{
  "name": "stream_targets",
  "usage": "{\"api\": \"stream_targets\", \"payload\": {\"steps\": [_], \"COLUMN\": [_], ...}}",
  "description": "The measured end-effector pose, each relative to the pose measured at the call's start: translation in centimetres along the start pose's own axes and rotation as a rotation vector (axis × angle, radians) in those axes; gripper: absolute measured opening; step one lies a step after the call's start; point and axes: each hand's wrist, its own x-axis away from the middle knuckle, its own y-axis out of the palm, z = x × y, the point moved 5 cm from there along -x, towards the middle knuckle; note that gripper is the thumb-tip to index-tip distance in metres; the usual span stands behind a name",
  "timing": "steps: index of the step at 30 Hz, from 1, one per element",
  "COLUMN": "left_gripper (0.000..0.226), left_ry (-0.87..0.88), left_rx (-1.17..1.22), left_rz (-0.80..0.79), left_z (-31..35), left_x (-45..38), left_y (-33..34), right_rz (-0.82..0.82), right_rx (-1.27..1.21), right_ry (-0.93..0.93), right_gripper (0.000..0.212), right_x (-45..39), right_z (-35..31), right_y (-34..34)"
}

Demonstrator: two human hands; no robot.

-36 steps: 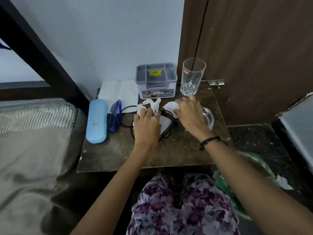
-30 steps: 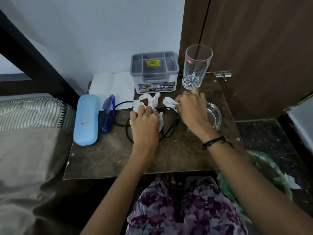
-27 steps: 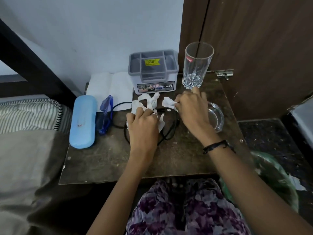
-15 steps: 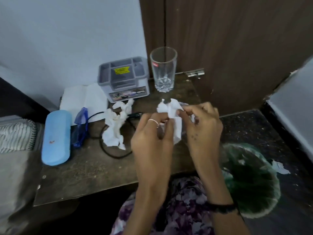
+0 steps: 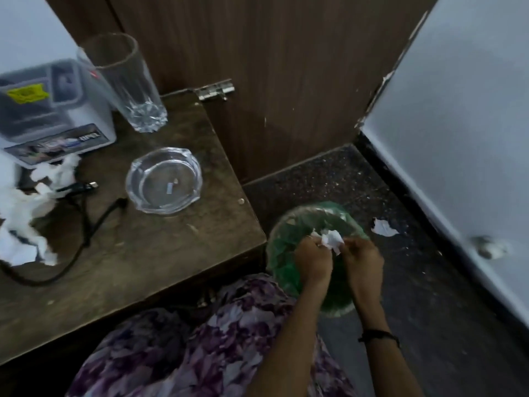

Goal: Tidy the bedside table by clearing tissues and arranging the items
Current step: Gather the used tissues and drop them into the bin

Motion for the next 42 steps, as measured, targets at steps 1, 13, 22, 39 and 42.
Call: {"api": "stream_targets", "payload": {"steps": [1, 13, 22, 39, 42], "left_gripper": [0.030, 0.026, 0.024, 0.036, 0.030], "left_ry": [-0.067, 0.105, 0.678, 0.232, 0.340], "left_rx": [-0.014, -0.096, 0.108, -0.208, -0.132], "left_rz": [-0.024, -0.137, 0.187, 0.846, 0.871], "left_z": [-0.9, 1.7, 10.6, -4.2, -3.6], "left_x": [-1.2, -1.7, 10.4, 9.9, 8.7], "left_y": [0.6, 0.9, -15.2, -41.7, -41.8], "right_rz": [-0.036, -0.059, 0.065, -0.303, -0.328], "right_rx": [0.013, -0.007, -0.444, 0.193, 0.209], "right_ry": [0.032, 0.066, -0.430, -1.158, -1.134], "right_gripper": [0.013, 0.020, 0.018, 0.039, 0.024], "right_x": [-0.3, -0.2, 5.3, 15.5, 15.4], "right_z": [1.3, -0.5, -20.7, -40.4, -40.0], "right_y": [0.9, 1.3, -6.0, 11.9, 12.6]}}
